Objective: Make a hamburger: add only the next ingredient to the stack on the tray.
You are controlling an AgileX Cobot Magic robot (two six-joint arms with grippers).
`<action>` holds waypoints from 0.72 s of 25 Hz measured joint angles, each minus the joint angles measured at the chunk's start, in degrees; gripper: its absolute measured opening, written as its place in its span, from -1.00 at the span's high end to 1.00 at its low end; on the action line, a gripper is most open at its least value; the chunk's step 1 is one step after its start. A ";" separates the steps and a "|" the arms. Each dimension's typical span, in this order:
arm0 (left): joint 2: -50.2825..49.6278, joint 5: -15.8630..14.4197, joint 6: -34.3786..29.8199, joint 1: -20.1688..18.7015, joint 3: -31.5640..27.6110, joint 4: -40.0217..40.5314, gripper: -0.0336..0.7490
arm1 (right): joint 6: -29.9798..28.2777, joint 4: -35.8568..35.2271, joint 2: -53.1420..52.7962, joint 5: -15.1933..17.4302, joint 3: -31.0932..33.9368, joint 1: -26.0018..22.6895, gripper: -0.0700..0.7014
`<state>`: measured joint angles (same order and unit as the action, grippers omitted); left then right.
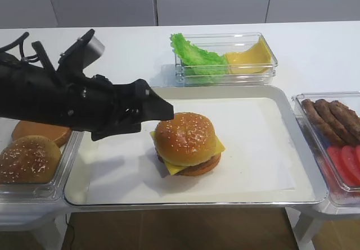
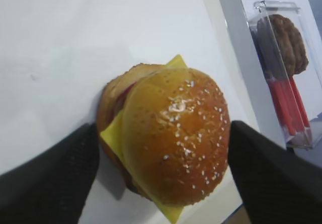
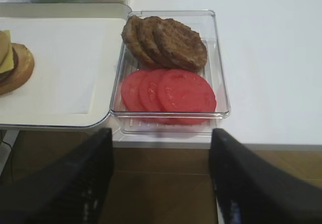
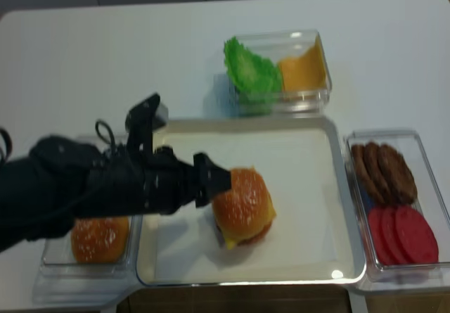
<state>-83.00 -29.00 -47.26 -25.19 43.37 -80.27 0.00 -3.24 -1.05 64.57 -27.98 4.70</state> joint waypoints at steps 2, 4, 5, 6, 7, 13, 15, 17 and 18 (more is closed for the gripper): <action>1.16 1.05 0.86 0.00 0.00 1.64 -0.60 | 0.00 0.00 0.00 0.00 0.00 0.00 -0.40; 2.12 1.75 2.67 0.00 0.00 3.60 -0.60 | 0.00 0.00 0.00 0.00 0.00 0.00 -0.40; 2.78 1.88 3.45 0.11 0.00 4.86 -0.60 | 0.00 0.00 0.00 0.00 0.00 0.00 -0.40; 3.36 1.98 4.28 0.53 0.00 6.33 -0.60 | 0.00 0.00 0.00 0.00 0.00 0.00 -0.40; 3.96 1.98 5.26 0.79 0.00 7.75 -0.60 | 0.00 0.00 0.00 0.00 0.00 0.00 -0.40; 7.64 0.00 12.44 4.72 0.00 21.22 -0.58 | 0.00 0.00 0.00 0.00 0.00 0.00 -0.40; 8.85 -2.17 15.47 6.83 0.00 26.64 -0.58 | 0.00 0.00 0.00 0.00 0.00 0.00 -0.40; 9.81 -5.28 19.04 9.28 0.00 32.88 -0.56 | 0.00 0.00 0.00 0.00 0.00 0.00 -0.40; 10.42 -6.50 20.74 10.38 0.00 35.74 -0.55 | 0.00 0.00 0.00 0.00 0.00 0.00 -0.40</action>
<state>-72.59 -35.50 -26.51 -14.82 43.37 -44.53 0.00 -3.24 -1.05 64.57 -27.98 4.70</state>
